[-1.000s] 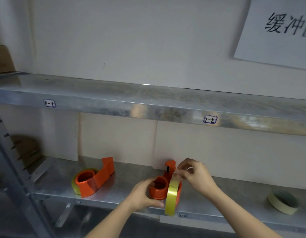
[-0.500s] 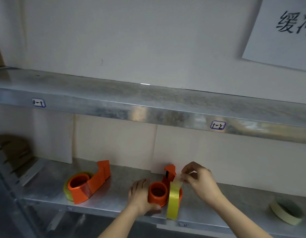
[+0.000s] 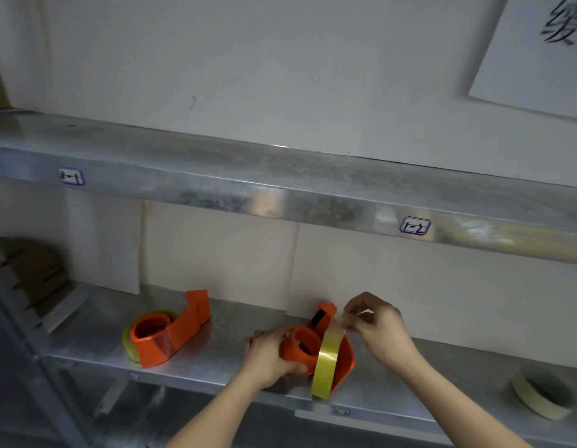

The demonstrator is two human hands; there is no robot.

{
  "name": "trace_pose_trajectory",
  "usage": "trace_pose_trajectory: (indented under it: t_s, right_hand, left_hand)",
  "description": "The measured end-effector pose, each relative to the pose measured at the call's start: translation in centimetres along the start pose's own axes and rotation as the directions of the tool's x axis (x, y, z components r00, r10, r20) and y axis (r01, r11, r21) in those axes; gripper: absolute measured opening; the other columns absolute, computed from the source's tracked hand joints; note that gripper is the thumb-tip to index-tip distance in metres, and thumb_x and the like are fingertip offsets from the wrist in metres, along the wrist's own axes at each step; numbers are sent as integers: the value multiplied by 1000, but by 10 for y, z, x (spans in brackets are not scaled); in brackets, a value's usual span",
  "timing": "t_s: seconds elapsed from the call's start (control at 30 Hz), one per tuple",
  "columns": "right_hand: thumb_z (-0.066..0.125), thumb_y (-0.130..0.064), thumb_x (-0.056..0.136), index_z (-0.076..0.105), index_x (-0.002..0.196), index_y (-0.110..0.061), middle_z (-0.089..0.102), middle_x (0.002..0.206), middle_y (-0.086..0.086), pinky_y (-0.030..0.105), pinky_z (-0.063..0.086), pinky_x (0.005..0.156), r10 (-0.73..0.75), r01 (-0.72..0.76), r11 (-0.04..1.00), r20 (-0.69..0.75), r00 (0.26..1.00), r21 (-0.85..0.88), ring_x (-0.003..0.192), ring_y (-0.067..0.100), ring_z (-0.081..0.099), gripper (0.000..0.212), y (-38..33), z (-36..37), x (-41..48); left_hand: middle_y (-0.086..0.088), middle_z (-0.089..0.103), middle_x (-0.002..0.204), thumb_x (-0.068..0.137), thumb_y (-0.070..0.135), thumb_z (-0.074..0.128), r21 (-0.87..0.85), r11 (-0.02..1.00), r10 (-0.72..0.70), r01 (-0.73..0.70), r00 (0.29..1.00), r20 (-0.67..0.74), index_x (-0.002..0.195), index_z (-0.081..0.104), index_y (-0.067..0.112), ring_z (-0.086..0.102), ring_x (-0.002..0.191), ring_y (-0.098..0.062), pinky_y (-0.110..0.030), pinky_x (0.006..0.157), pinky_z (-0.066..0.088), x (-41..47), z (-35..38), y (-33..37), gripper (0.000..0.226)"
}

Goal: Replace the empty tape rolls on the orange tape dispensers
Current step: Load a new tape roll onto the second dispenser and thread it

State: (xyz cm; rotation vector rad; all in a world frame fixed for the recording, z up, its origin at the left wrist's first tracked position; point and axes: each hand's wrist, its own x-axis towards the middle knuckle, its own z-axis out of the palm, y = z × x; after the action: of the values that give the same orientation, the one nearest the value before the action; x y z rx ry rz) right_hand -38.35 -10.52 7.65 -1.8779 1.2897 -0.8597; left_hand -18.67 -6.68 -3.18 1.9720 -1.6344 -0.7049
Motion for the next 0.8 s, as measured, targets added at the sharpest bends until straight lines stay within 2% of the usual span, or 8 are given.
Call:
trace_pose_trajectory:
  t_s: [0.1,0.17,0.27,0.43,0.5,0.63,0.7,0.8]
  right_hand:
    - [63,1,81,62,73,-16,69,77,4,30,58,66,-8,8,1000,-15,1000,15,67,17,70,19,-1,0,1]
    - [62,3,82,61,73,-14,69,76,4,21,55,63,-24,25,1000,-13,1000,15,67,11,70,18,-2,0,2]
    - [59,6,82,61,76,-9,69,79,8,12,50,56,-32,32,999,-7,999,21,64,8,69,17,-5,0,2]
    - [57,8,83,61,79,-2,67,81,14,16,54,56,-38,37,997,6,999,66,63,11,70,12,-10,-4,1]
    - [57,8,83,60,77,-3,67,79,13,20,55,57,-43,42,996,11,999,77,63,14,71,12,-13,-4,1]
    - [59,6,83,60,75,-5,66,76,13,38,59,69,-44,44,997,9,999,63,65,22,72,14,-14,-6,3]
    - [59,6,82,60,74,-6,65,77,13,34,60,67,-48,48,997,0,999,56,63,18,72,15,-14,-9,3]
    - [60,5,83,60,75,-7,65,78,11,24,58,61,-40,40,997,-11,999,63,62,14,72,15,-15,-14,3]
  left_hand:
    - [10,61,128,59,55,79,-180,984,8,7,997,83,131,47,40,56,121,-16,-42,107,42,-6,-5,5,81]
    - [9,59,126,63,43,84,-266,964,21,12,993,120,133,47,34,56,117,-13,-35,103,48,-10,-9,9,80]
    - [5,55,128,73,24,82,-328,944,45,21,981,191,139,45,25,53,112,-9,-25,97,46,-18,-16,17,75]
    - [1,47,144,82,43,71,-440,892,11,103,968,249,147,37,22,49,126,-16,-36,111,41,-26,-19,33,76]
    - [5,52,136,81,48,71,-449,889,21,91,971,239,142,41,22,52,123,-14,-30,107,43,-26,-16,42,73]
    - [14,64,102,72,35,83,-434,900,45,26,987,153,125,58,21,61,89,4,-17,86,55,-27,-8,58,60]
    - [15,62,100,70,32,85,-403,915,44,2,993,105,123,60,21,57,82,9,-6,74,50,-29,-5,64,60]
    - [12,62,104,66,40,86,-410,912,21,10,997,71,120,62,25,59,90,-2,-18,82,50,-32,-1,69,62]
